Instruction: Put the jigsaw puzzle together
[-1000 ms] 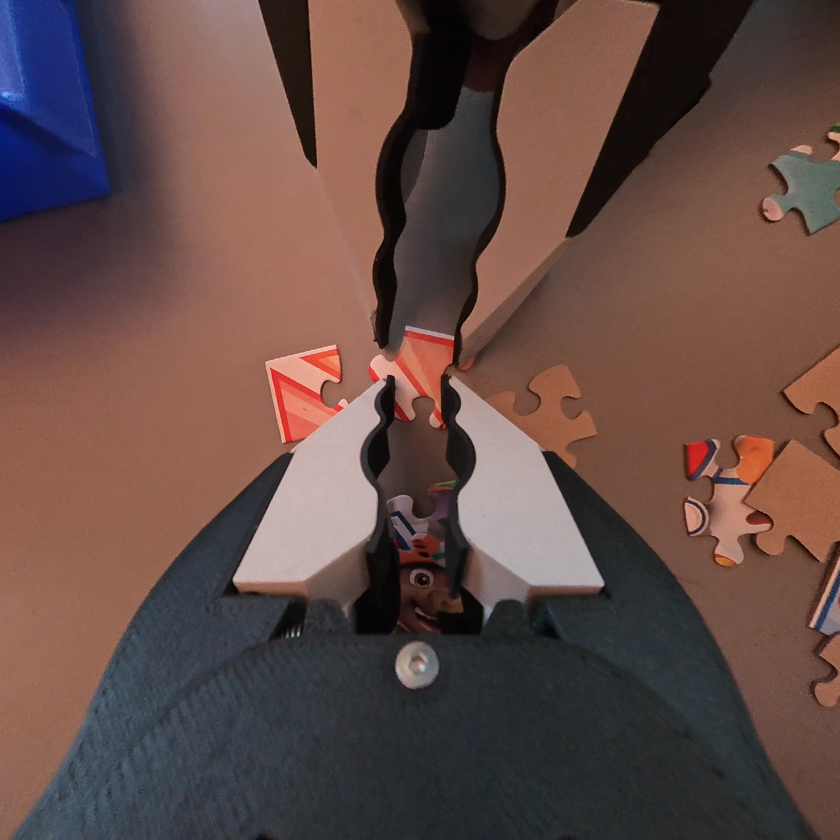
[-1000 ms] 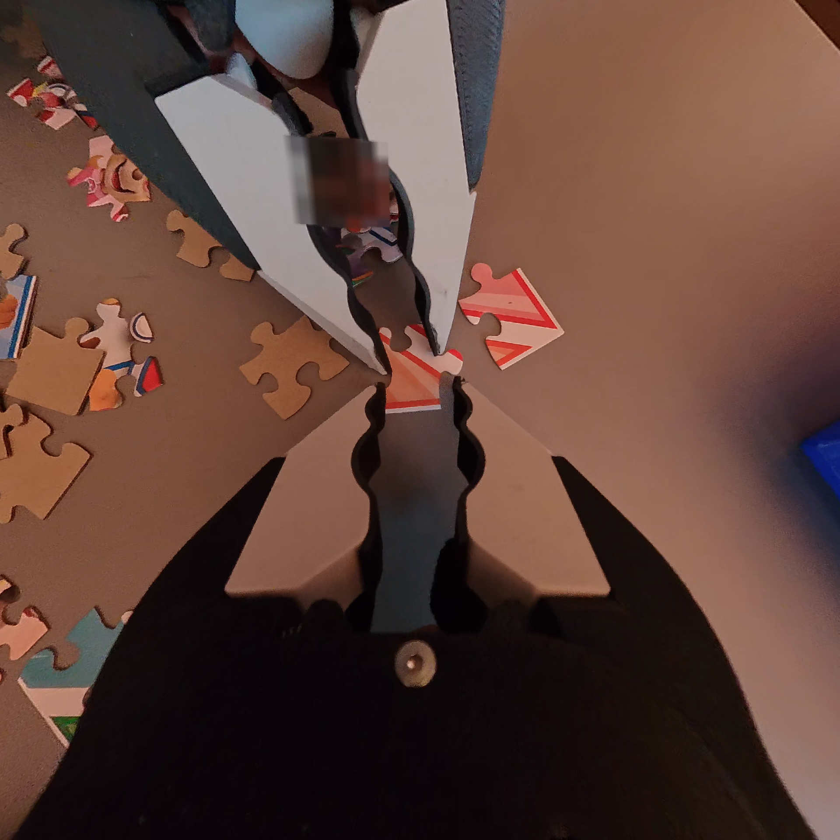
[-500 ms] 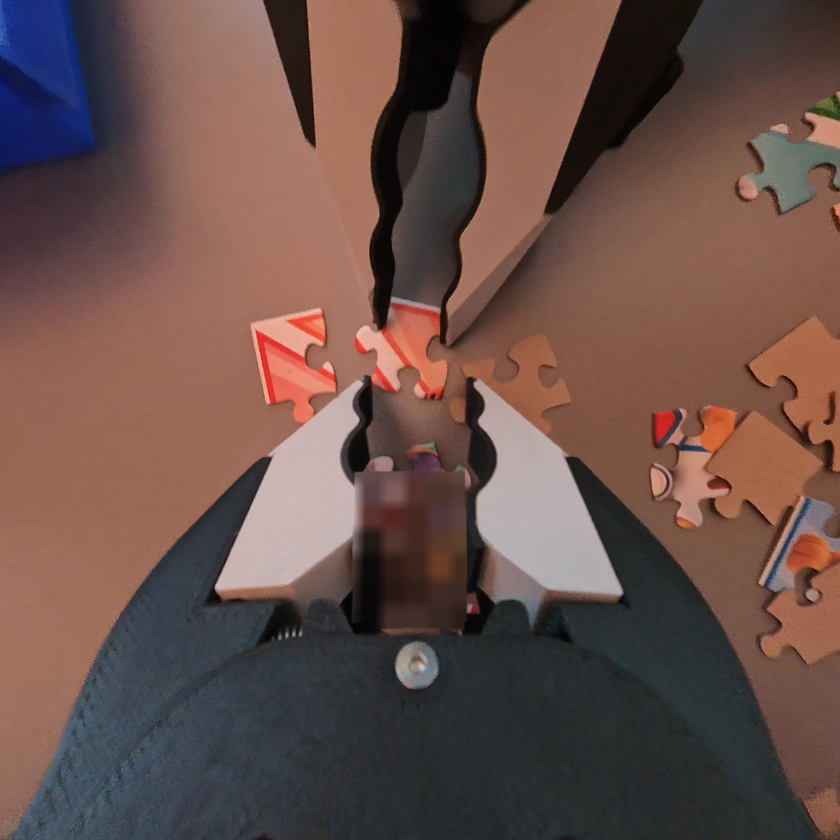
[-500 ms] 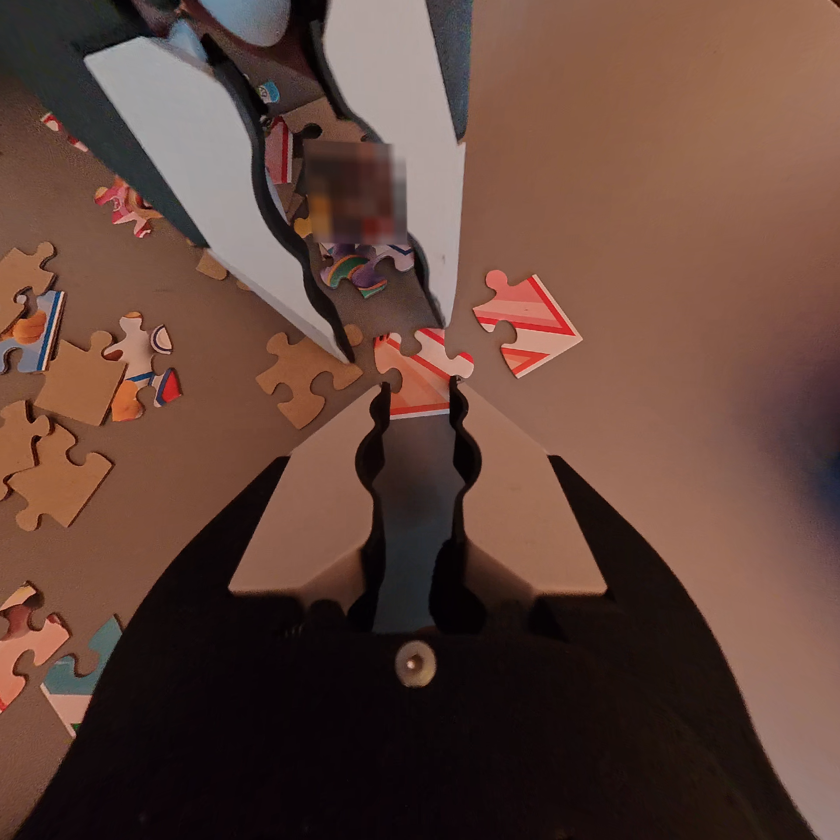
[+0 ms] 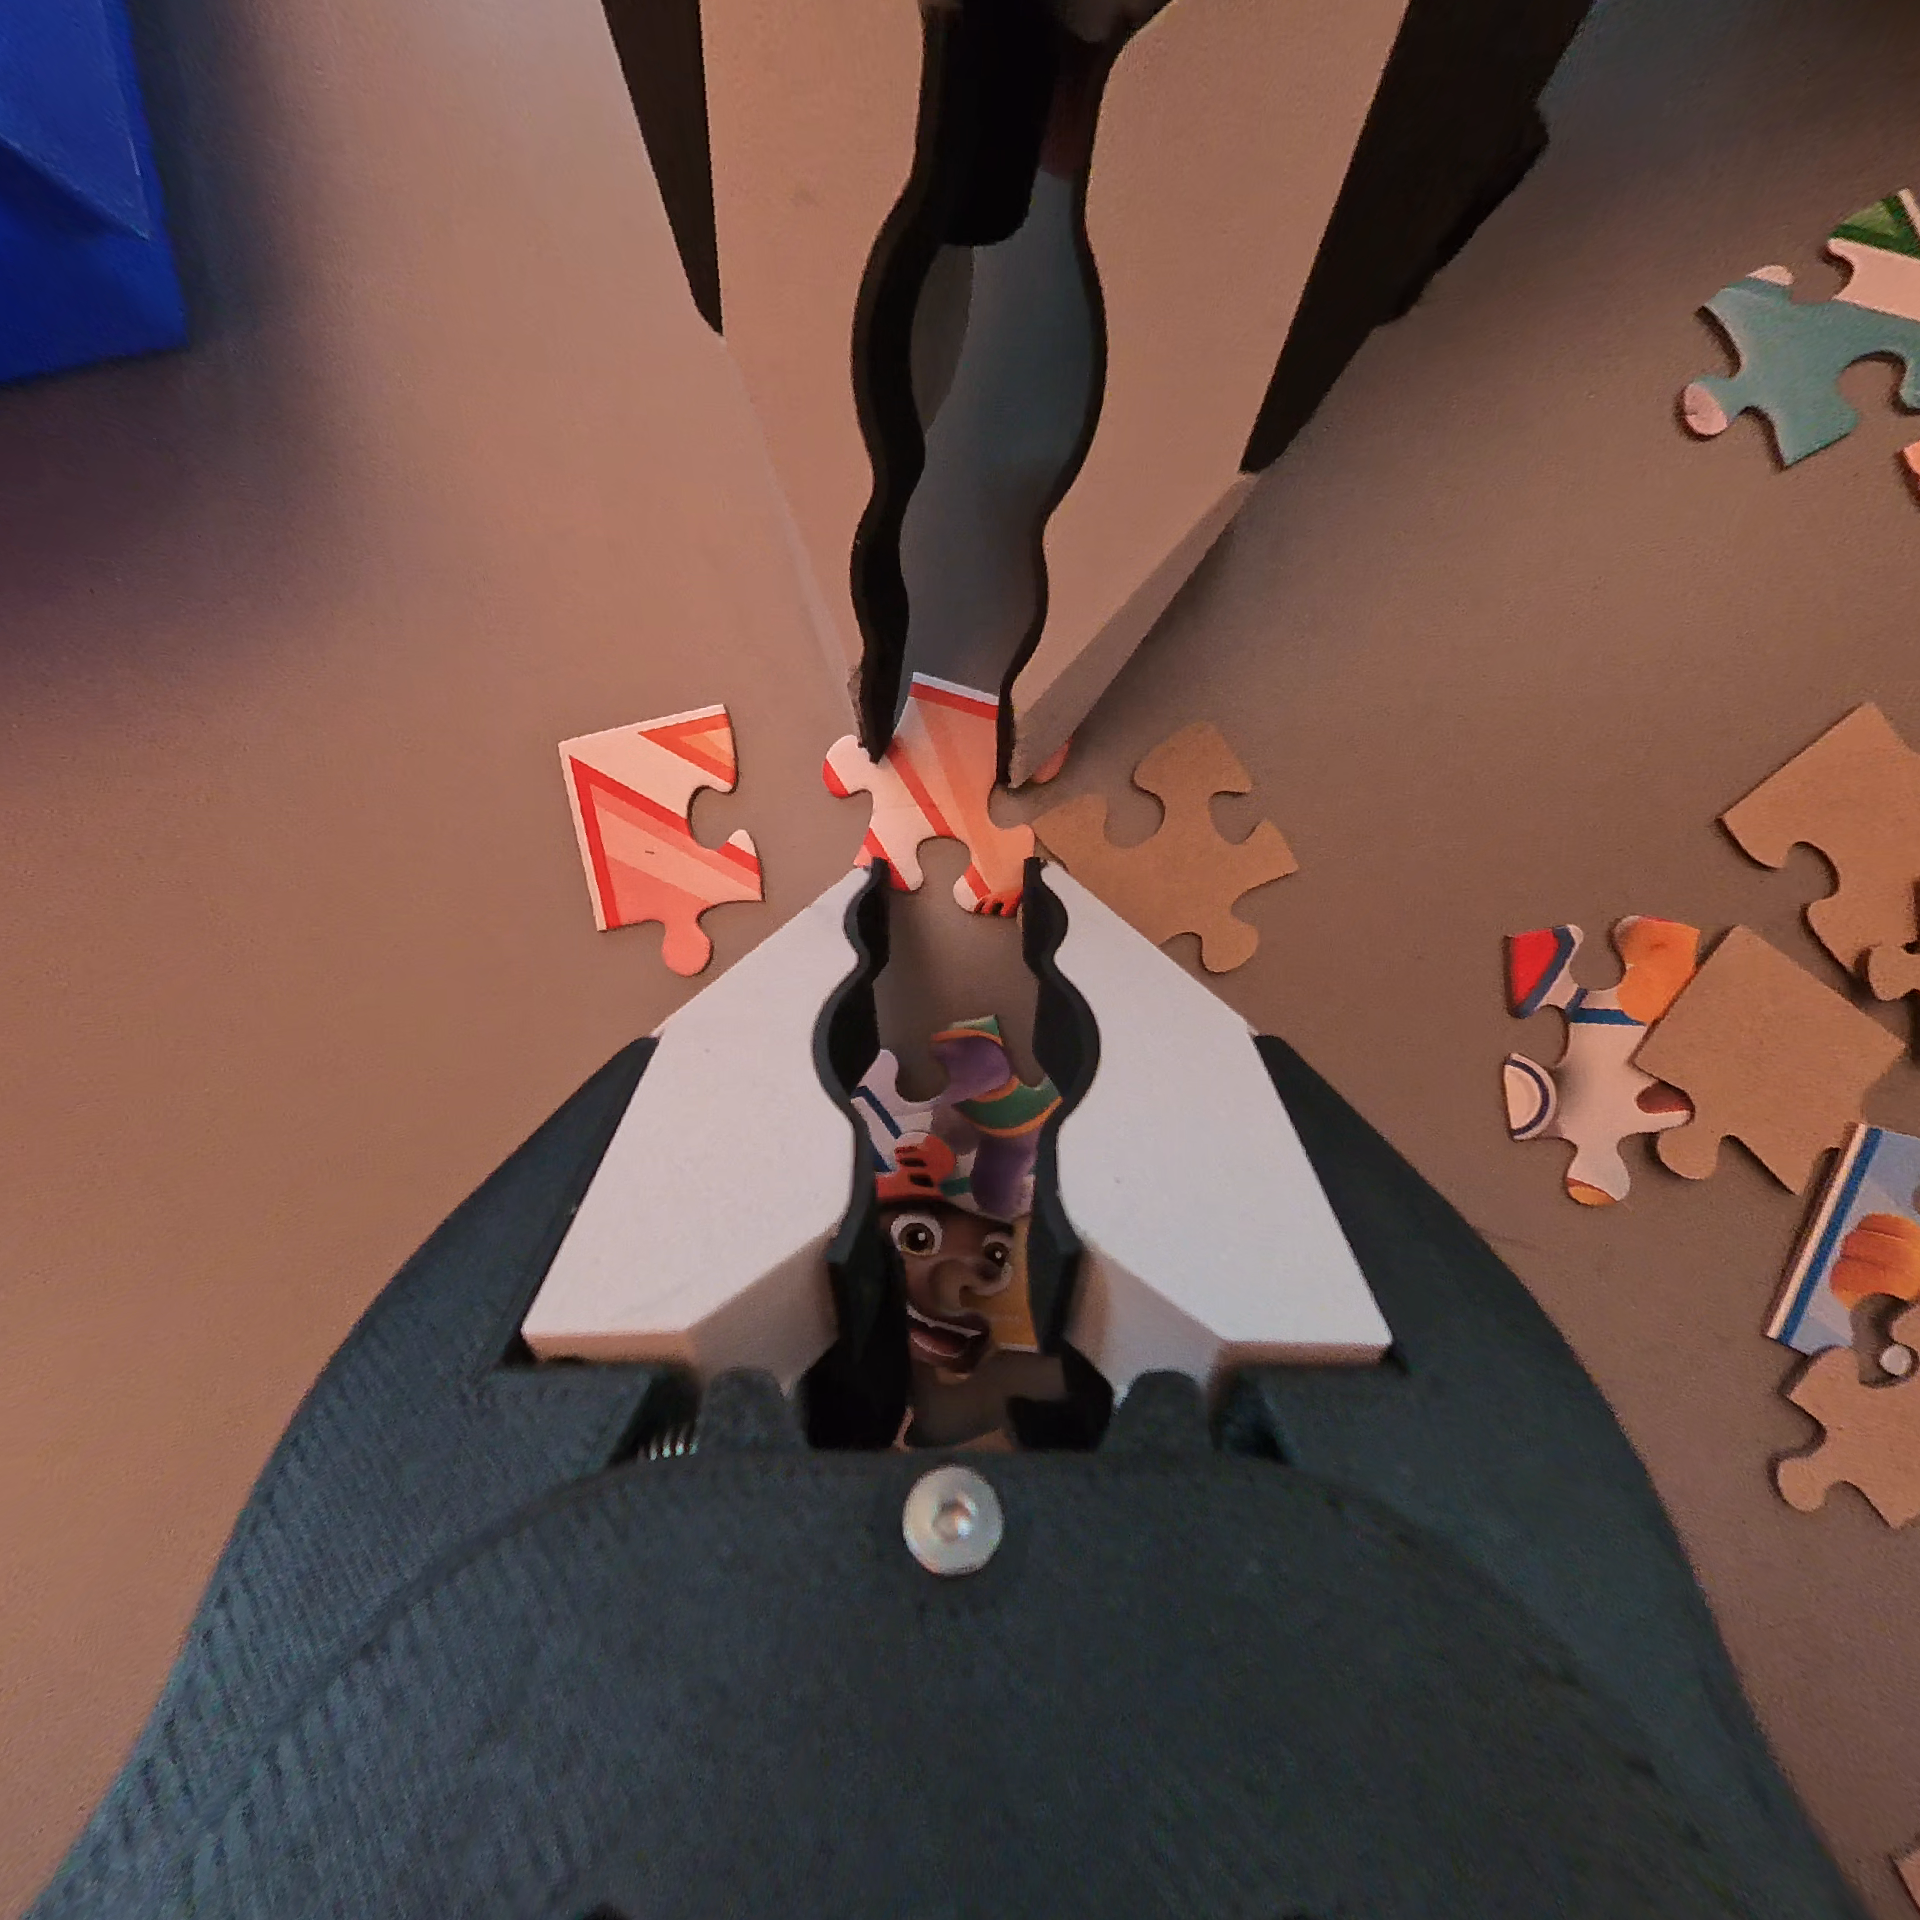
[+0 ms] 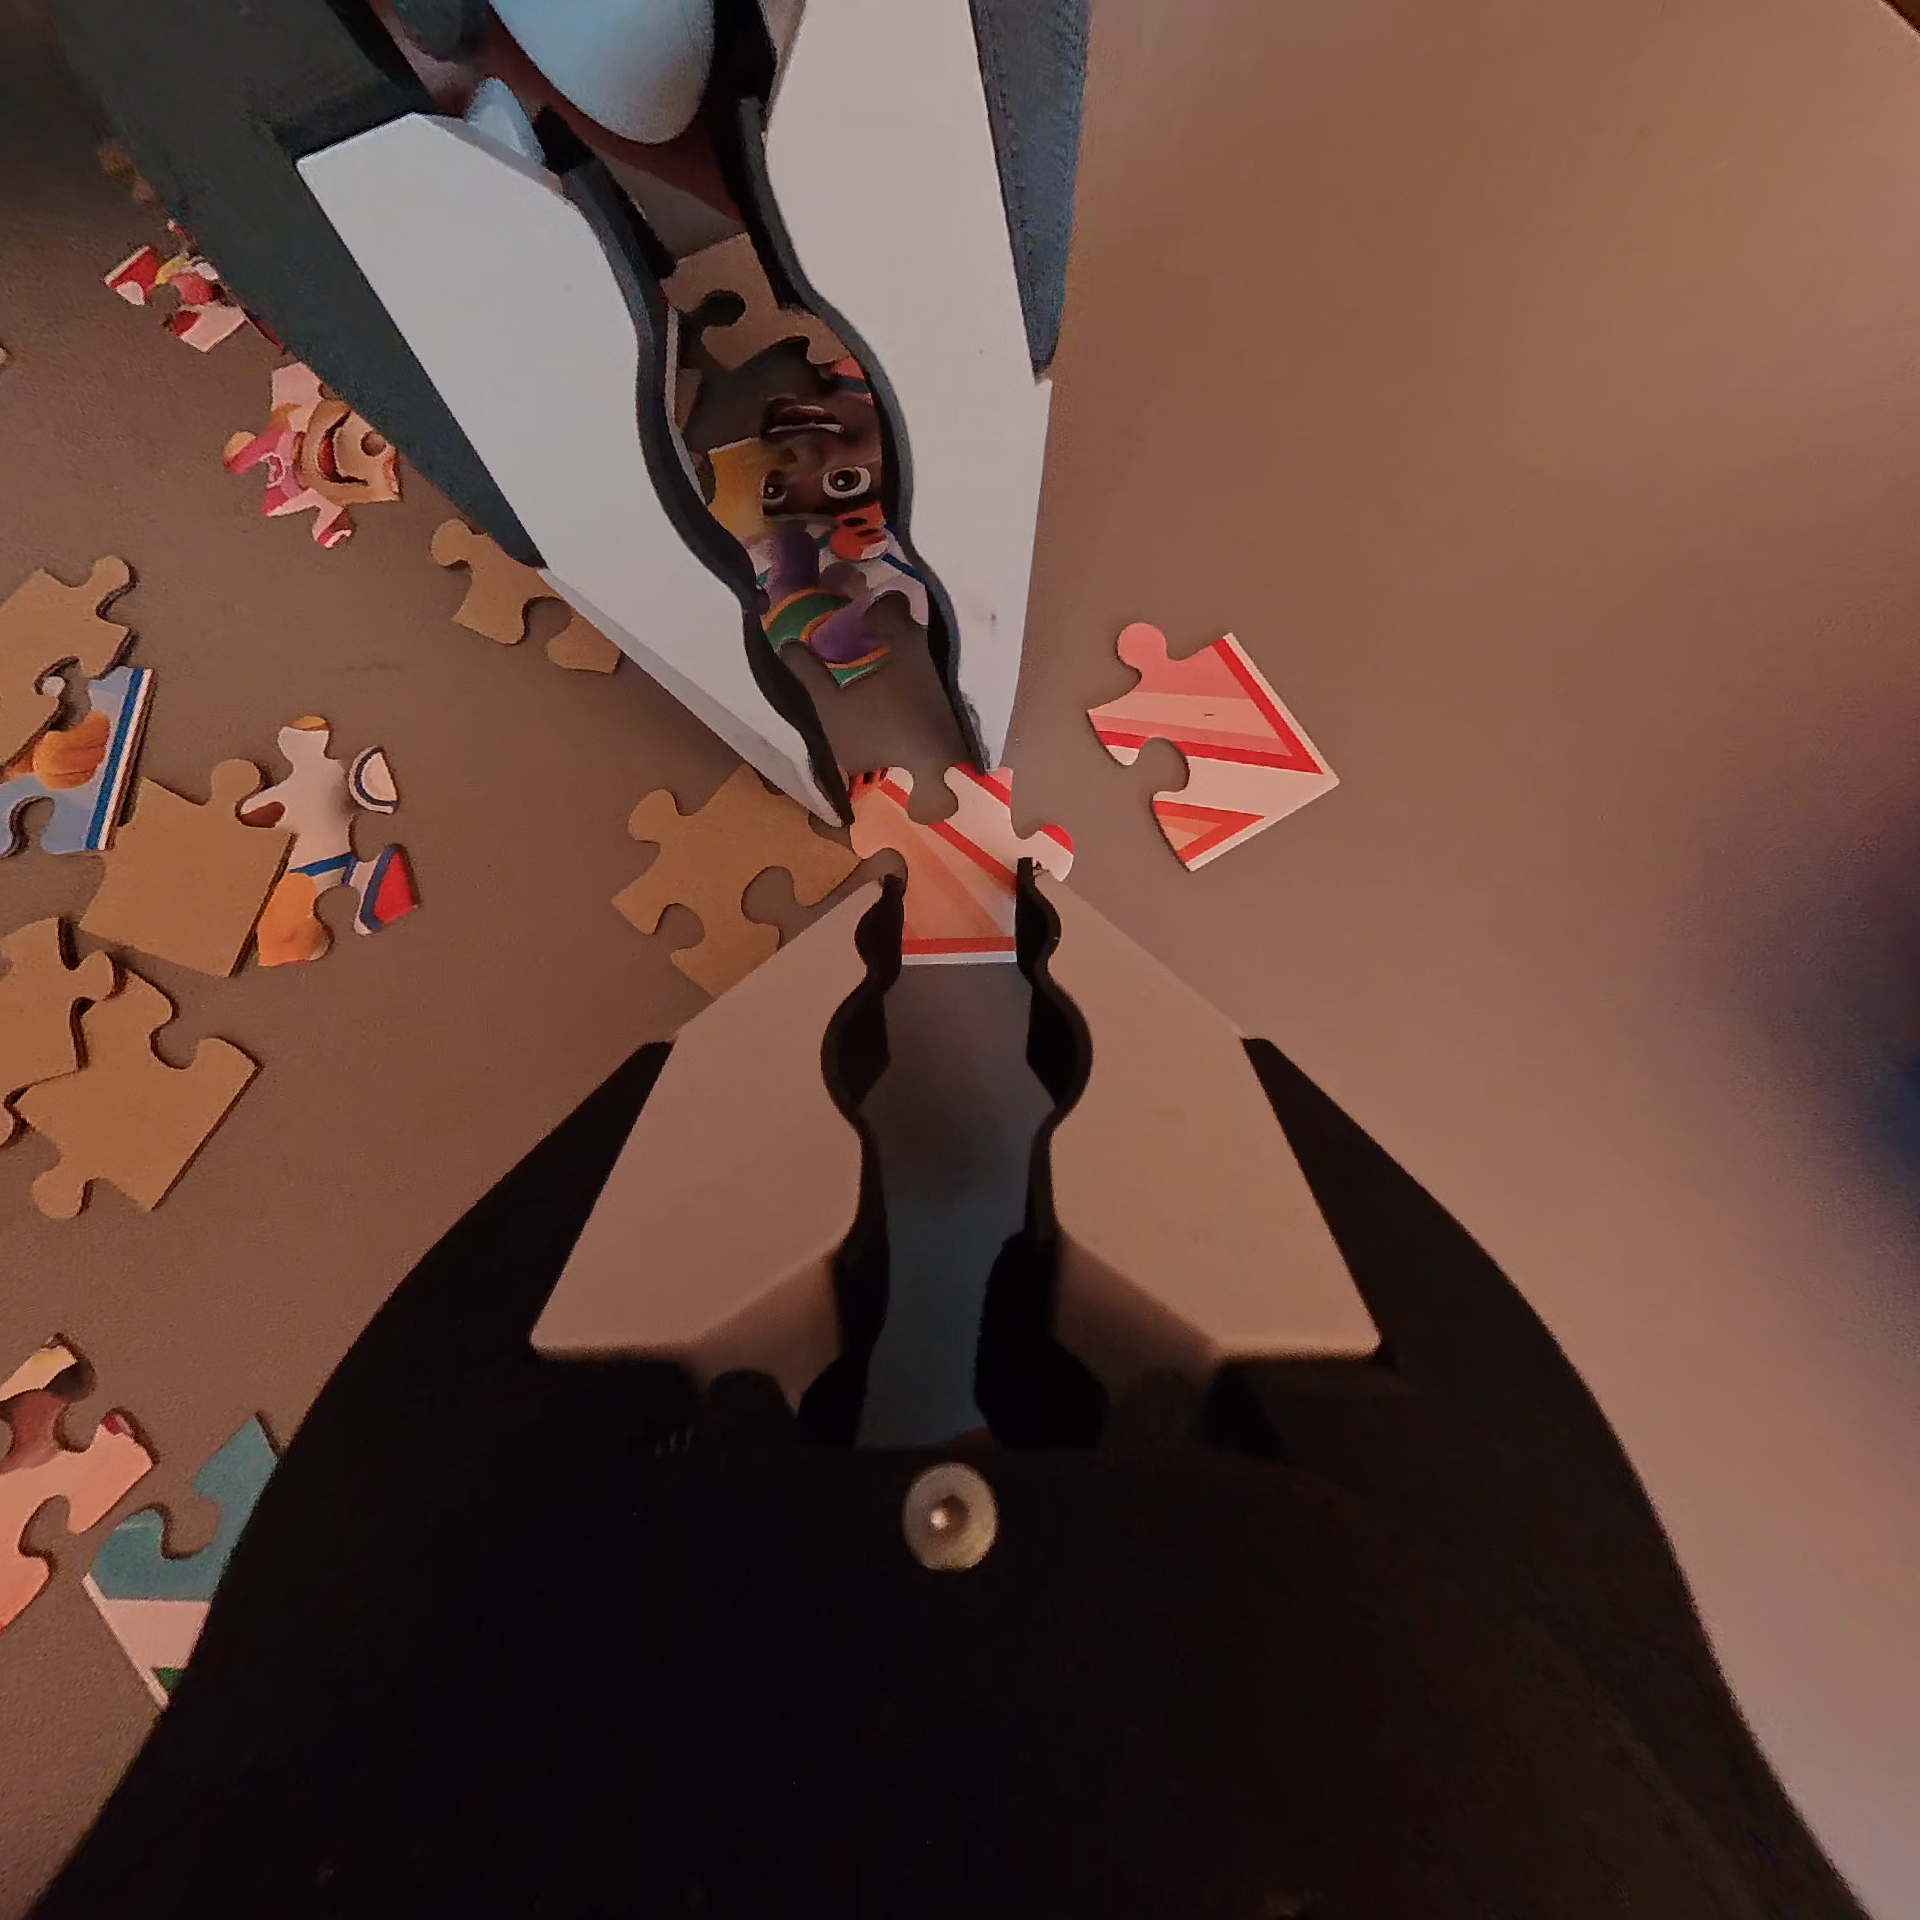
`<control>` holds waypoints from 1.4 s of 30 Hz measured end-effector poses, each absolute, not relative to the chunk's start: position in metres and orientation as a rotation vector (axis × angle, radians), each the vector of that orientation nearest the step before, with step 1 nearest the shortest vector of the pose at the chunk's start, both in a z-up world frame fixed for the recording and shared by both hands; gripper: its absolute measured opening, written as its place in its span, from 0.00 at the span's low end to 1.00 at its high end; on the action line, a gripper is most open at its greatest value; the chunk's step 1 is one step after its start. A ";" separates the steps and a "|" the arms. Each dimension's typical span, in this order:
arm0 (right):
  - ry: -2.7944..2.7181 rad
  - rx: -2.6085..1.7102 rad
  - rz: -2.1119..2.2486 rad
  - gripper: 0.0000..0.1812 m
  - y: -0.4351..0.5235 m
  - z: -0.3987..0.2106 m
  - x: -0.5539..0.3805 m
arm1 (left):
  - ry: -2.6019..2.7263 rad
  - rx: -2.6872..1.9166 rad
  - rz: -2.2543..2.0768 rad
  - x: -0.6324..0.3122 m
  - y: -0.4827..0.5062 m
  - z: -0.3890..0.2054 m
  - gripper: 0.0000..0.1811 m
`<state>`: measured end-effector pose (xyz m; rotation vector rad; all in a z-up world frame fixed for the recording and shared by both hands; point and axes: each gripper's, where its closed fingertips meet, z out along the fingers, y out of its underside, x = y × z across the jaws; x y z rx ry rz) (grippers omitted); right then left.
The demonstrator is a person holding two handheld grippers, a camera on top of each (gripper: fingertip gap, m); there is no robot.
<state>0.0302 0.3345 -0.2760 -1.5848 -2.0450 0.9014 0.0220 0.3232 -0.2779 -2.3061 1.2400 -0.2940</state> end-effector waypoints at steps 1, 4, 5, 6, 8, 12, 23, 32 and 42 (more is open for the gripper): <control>-2.047 -1.582 0.894 0.11 0.335 -0.276 0.030 | 1.242 -2.302 -0.286 0.022 0.323 -0.278 0.13; -2.050 -1.573 0.880 0.11 0.334 -0.276 0.030 | 1.260 -2.296 -0.251 0.023 0.322 -0.278 0.12; -2.049 -1.571 0.879 0.11 0.335 -0.276 0.030 | 1.265 -2.295 -0.241 0.023 0.322 -0.278 0.12; -2.048 -1.569 0.878 0.11 0.335 -0.276 0.030 | 1.271 -2.295 -0.237 0.023 0.322 -0.278 0.12; -2.042 -1.564 0.880 0.10 0.334 -0.276 0.028 | 1.285 -2.288 -0.269 0.029 0.318 -0.278 0.05; -2.046 -1.556 0.875 0.10 0.334 -0.276 0.028 | 1.271 -2.281 -0.268 0.029 0.318 -0.278 0.05; -2.079 -1.512 0.874 0.00 0.326 -0.275 0.025 | 1.211 -2.284 -0.242 0.019 0.321 -0.276 0.18; -2.104 -1.579 0.705 0.23 0.346 -0.275 0.046 | 1.227 -2.324 -0.317 0.022 0.319 -0.278 0.18; -2.149 -1.517 0.809 0.00 0.325 -0.277 0.037 | 1.217 -2.310 -0.341 0.028 0.327 -0.278 0.21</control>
